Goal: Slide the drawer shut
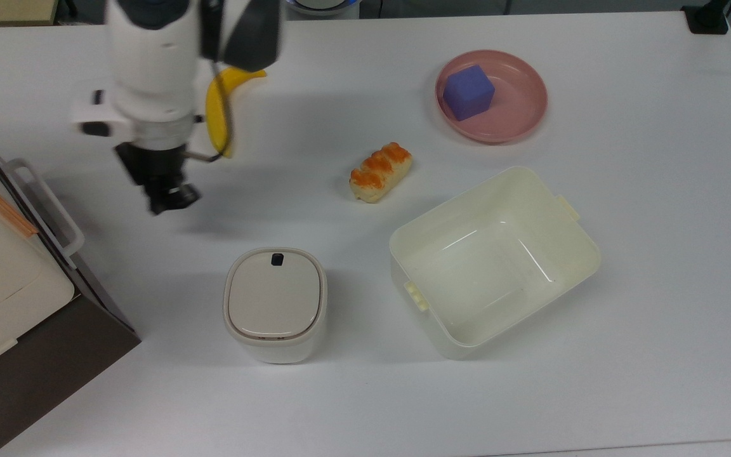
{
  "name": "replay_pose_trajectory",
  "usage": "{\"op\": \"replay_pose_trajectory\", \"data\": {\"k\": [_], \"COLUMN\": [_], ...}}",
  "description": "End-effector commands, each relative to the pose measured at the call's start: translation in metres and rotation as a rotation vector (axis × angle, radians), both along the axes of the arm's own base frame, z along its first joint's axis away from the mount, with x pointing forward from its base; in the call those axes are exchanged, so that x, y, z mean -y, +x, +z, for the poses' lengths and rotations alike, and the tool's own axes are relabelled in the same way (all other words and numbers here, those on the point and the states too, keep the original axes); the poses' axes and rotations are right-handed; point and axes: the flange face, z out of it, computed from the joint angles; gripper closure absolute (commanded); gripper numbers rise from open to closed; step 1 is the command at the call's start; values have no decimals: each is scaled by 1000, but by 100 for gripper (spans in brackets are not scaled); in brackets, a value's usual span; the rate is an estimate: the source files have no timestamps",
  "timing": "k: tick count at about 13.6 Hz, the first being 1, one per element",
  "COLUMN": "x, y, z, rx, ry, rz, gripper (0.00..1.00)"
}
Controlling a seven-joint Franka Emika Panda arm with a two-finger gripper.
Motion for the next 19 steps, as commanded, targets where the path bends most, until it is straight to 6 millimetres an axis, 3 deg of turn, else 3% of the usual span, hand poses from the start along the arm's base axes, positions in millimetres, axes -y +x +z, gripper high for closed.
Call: {"op": "replay_pose_trajectory", "data": {"k": [1,3,4,6,8,10,11,13,14,19], "x": [-79,-118,-128,-139,-138,-132,-131,-128,-126,-130], "y": [-27,-39,-44,-57,-73,-90,-95,-102,-102,-102], "z": [27,51,64,89,122,150,160,178,181,183], "rx": [-155,-216,-216,-226,-215,-212,-215,-225,-221,-223], "ry": [10,21,53,119,137,178,179,178,178,166], "rz": [185,343,387,479,544,563,577,600,597,596], "gripper": [99,99,99,97,85,61,57,9,0,0]}}
